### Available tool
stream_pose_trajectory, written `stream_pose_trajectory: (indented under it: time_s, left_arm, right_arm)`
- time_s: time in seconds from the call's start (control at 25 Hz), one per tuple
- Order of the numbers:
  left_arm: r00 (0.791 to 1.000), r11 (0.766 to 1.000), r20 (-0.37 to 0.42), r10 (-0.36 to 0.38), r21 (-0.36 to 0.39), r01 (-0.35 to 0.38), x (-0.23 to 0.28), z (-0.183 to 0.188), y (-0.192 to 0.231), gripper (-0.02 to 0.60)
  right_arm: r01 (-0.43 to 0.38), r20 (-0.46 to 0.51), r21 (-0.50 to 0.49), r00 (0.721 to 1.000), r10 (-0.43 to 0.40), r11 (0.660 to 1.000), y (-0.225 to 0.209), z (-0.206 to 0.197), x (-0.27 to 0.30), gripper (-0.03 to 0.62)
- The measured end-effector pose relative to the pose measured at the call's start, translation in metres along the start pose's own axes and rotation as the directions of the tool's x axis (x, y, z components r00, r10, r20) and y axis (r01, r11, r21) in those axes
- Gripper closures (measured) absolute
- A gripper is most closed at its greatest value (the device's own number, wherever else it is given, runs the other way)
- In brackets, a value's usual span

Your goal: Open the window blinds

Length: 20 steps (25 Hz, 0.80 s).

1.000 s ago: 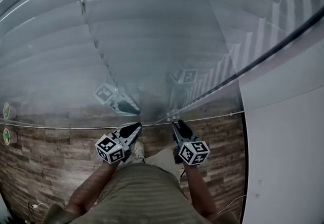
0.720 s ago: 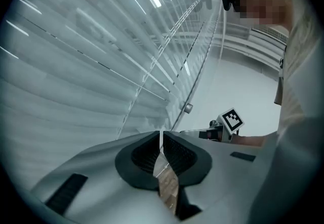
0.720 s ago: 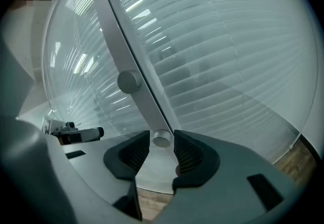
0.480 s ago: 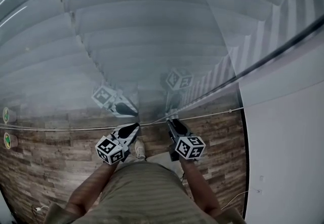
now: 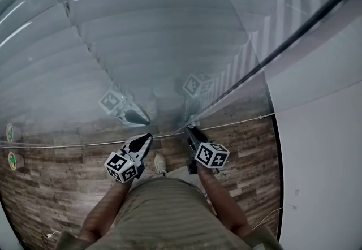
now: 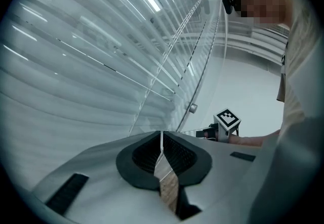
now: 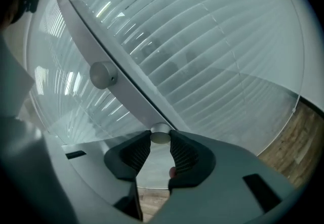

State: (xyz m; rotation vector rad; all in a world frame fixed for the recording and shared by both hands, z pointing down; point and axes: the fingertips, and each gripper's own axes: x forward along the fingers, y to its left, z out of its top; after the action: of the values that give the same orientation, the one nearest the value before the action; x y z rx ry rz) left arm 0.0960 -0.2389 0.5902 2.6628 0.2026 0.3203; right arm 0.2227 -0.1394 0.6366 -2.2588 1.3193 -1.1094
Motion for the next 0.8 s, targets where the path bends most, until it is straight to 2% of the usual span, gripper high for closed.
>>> stream_pose_trajectory:
  time_s: [0.08,0.12,0.2,0.28,0.4,0.44,0.48,0.52,0.6,0.68,0.72,0.76,0.8]
  left_arm:
    - [1.0,1.0,0.0,0.006,-0.002,-0.006,-0.003,-0.001,0.002,0.566]
    - [1.0,1.0,0.0,0.009,-0.001,-0.009,-0.004,-0.001,0.003,0.566]
    - [1.0,1.0,0.001,0.014,0.002,-0.014,-0.006,0.0,0.0,0.566]
    - [1.0,1.0,0.002,0.017,0.004,-0.017,-0.007,0.003,-0.005,0.566]
    - [1.0,1.0,0.001,0.017,0.007,-0.017,-0.01,0.005,-0.005,0.566]
    - [1.0,1.0,0.0,0.017,0.008,-0.017,-0.011,0.006,-0.006,0.566]
    - [1.0,1.0,-0.001,0.017,0.009,-0.017,-0.013,0.006,-0.007,0.566]
    - [1.0,1.0,-0.002,0.018,0.01,-0.018,-0.014,0.005,-0.008,0.566]
    - [1.0,1.0,-0.003,0.02,0.011,-0.019,-0.016,0.003,-0.009,0.566]
    - [1.0,1.0,-0.005,0.021,0.01,-0.021,-0.018,0.003,-0.009,0.566]
    - [1.0,1.0,-0.007,0.021,0.01,-0.021,-0.019,0.003,-0.009,0.566]
    - [1.0,1.0,-0.01,0.019,0.009,-0.019,-0.019,0.004,-0.009,0.566]
    - [1.0,1.0,-0.013,0.016,0.01,-0.016,-0.019,0.004,-0.009,0.566]
  right_arm:
    - [0.102,-0.033,-0.137,0.994,-0.108,0.985,0.0,-0.001,0.002,0.467]
    - [0.16,-0.042,-0.231,0.984,-0.174,0.96,0.0,-0.001,0.003,0.468]
    - [0.239,-0.021,-0.42,0.962,-0.273,0.875,0.003,0.001,0.001,0.468]
    - [0.275,0.019,-0.552,0.948,-0.317,0.787,0.008,0.004,-0.004,0.468]
    - [0.316,0.082,-0.661,0.932,-0.353,0.68,0.012,0.007,-0.005,0.468]
    - [0.326,0.1,-0.674,0.93,-0.355,0.663,0.013,0.007,-0.005,0.468]
    - [0.325,0.108,-0.666,0.933,-0.344,0.671,0.013,0.007,-0.007,0.467]
    - [0.309,0.103,-0.638,0.942,-0.319,0.706,0.012,0.006,-0.008,0.467]
    - [0.233,0.064,-0.511,0.97,-0.234,0.827,0.008,0.002,-0.009,0.457]
    - [0.128,0.028,-0.286,0.992,-0.125,0.95,0.007,-0.002,-0.009,0.41]
    - [0.072,0.025,-0.155,0.997,-0.069,0.985,0.007,-0.003,-0.01,0.408]
    - [0.017,0.034,-0.027,0.999,-0.016,0.999,0.008,-0.002,-0.011,0.408]
    - [-0.035,0.055,0.09,0.998,0.03,0.995,0.008,-0.001,-0.012,0.408]
